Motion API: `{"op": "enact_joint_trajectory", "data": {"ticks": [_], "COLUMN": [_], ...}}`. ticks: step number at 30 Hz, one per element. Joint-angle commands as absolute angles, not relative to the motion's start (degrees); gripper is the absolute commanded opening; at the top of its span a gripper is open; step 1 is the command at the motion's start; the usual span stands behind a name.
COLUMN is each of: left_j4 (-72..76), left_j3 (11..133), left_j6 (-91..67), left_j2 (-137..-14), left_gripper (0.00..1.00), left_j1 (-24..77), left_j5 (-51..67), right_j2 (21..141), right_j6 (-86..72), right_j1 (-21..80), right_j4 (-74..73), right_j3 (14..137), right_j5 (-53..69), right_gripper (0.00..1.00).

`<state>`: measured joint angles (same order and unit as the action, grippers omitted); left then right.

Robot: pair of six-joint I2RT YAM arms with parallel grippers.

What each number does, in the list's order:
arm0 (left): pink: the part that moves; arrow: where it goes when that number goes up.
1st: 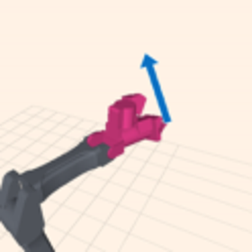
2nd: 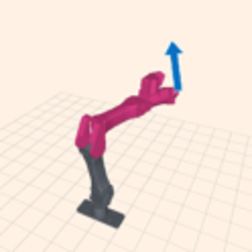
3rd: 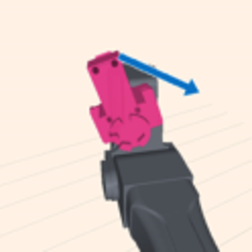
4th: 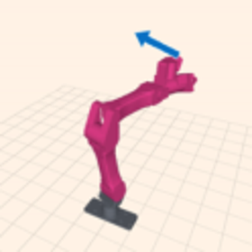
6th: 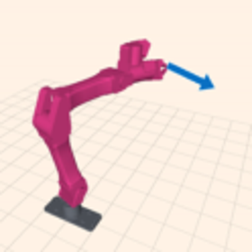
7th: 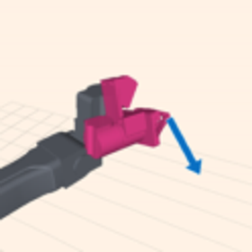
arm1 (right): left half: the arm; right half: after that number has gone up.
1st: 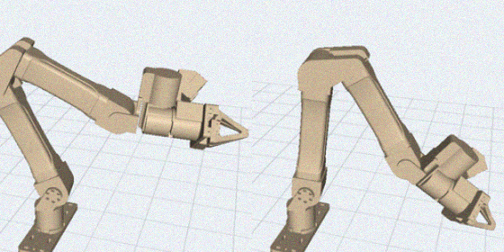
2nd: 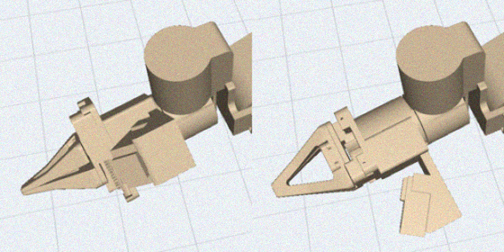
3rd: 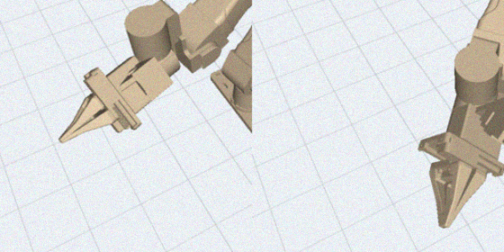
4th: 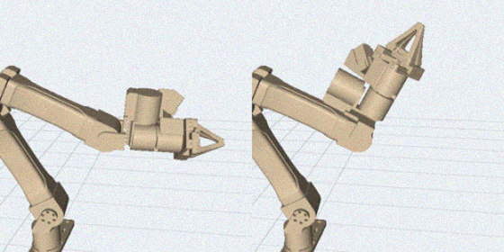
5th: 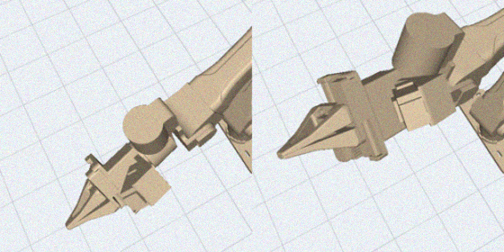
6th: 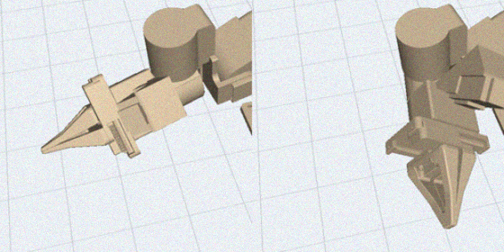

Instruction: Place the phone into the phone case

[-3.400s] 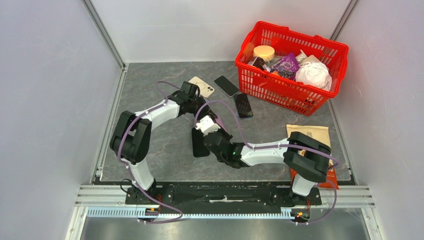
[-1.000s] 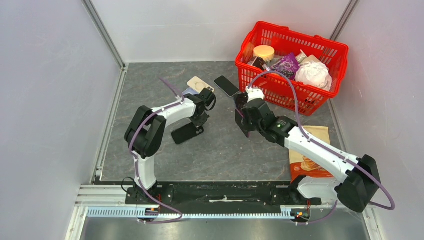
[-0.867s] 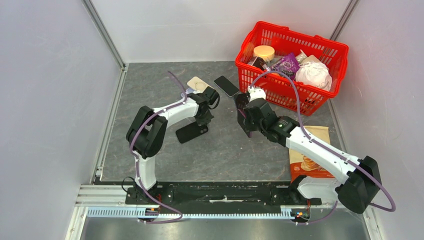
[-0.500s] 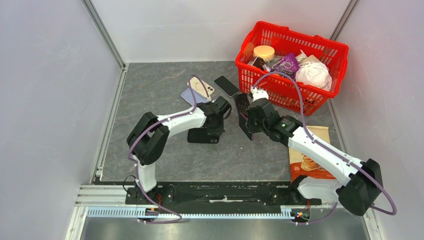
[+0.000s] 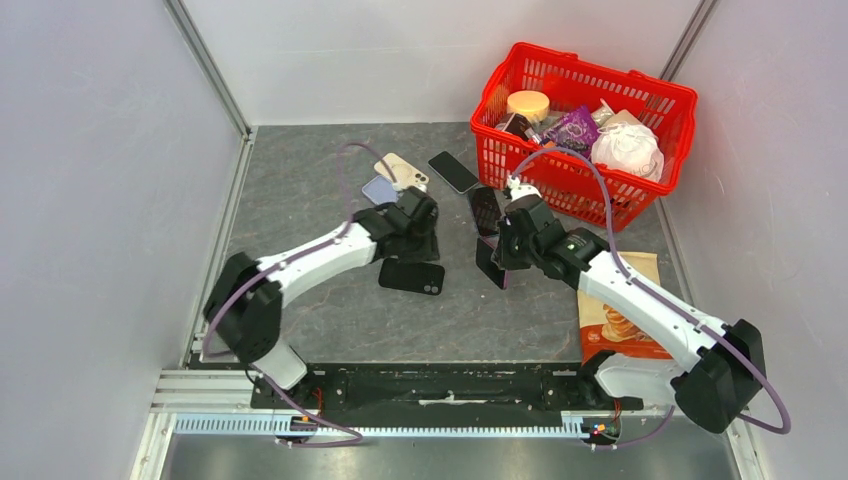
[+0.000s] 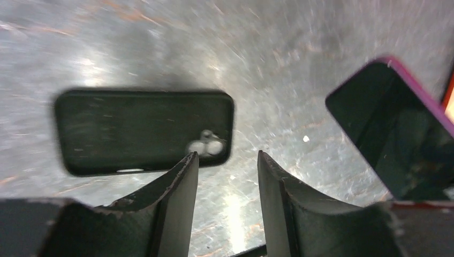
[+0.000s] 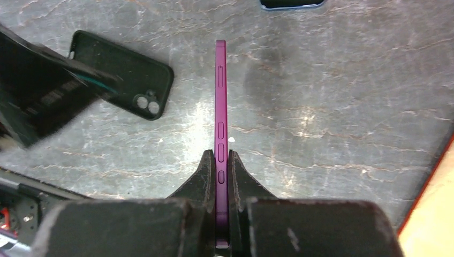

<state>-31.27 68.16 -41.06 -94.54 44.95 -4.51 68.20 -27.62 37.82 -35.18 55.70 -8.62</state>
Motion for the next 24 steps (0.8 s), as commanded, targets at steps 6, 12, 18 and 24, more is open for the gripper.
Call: {"op": "enact_joint_trajectory", "data": {"ticks": [6,12,18,24], "left_j4": [-25.35,-24.34,-21.15,-19.62], "left_j3": [53.3,52.56,51.45,51.42], "left_j6": [-47.69,-48.04,-46.86,-45.33], "left_j2": [-82.51,-87.11,-92.06,-94.59], "left_gripper": [0.33,0.2,0.14,0.12], "left_j1": [24.42,22.56,22.74,25.44], "left_j5": [-11.69,-13.08,-9.3,-5.94], "right_j2": [75.8,80.92,84.77,87.73], "right_j6": [-33.72,-37.59,-39.83,-42.53], "right_j1": [37.57,37.62,37.62,37.12], "right_j4": [-27.65,-21.61,-17.42,-12.99], "right_j3": [63.22,64.08,63.78,62.5], "right_j5": [7.56,13.11,15.44,19.22], "right_gripper": [0.0,0.0,0.0,0.0]}}
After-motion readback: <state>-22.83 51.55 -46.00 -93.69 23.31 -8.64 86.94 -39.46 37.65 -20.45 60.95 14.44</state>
